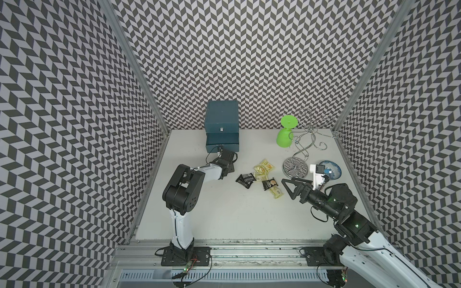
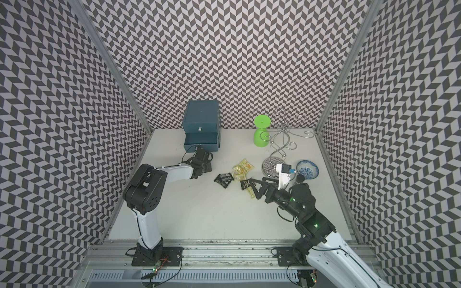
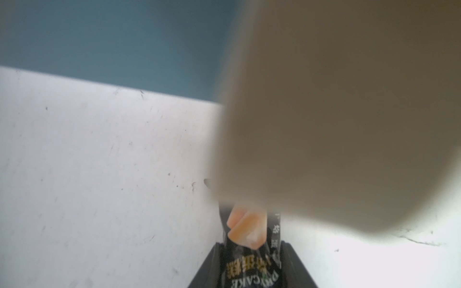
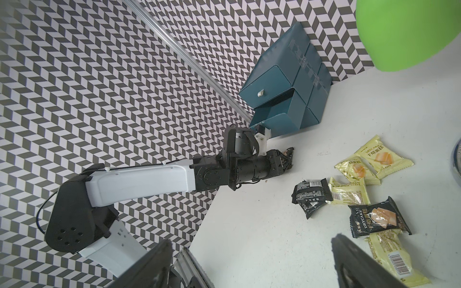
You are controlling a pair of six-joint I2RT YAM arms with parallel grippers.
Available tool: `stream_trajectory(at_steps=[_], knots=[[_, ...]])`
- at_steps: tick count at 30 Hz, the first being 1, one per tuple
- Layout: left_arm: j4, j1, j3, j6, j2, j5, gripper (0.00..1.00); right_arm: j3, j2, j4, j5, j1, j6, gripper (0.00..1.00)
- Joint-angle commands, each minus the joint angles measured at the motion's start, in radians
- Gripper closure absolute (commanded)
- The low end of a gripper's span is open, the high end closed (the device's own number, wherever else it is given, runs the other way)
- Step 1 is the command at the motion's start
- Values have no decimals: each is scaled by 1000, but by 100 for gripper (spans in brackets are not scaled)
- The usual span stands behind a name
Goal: Place the cookies into the drawer by color
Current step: Pick up the cookie at the center of the board, then place the cookie in the drawer.
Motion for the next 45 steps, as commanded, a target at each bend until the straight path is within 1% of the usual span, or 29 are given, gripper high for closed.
stream_trajectory(at_steps=[1, 4, 8, 10, 14, 21, 27, 29, 31, 33, 37, 41, 45], knots=[[-120, 0, -27, 5, 39, 36, 64, -7, -18, 29, 14, 6, 8, 0], [-142, -2, -31, 10, 30, 21, 67, -11, -25, 28, 22, 5, 11, 0], [-168, -2, -46, 12, -27, 22, 69, -18, -24, 40, 22, 5, 14, 0], [-180, -2, -50, 12, -70, 48, 69, -18, -18, 44, 20, 5, 14, 0], [-181, -4, -73, 17, -188, 141, 70, -18, -6, 50, 16, 6, 13, 0], [-232, -3, -91, 30, -364, 225, 69, -25, -4, 59, 18, 6, 19, 0], [-270, 9, -28, 33, -516, 270, 70, -28, 6, 69, 15, 6, 28, 0], [-259, 32, 16, 36, -548, 276, 69, -30, 9, 75, 10, 7, 34, 0], [-231, 77, 59, 42, -547, 295, 69, -32, 11, 78, 7, 7, 40, 0], [-202, 135, 111, 42, -510, 346, 69, -35, 10, 82, 5, 7, 45, 0], [-179, 233, 241, 19, -365, 457, 69, -29, 1, 66, 9, 8, 46, 0], [-167, 266, 333, 5, -229, 490, 69, -25, -24, 41, 28, 8, 44, 0], [-154, 273, 372, -12, -142, 506, 70, -27, -44, 24, 42, 7, 43, 0]])
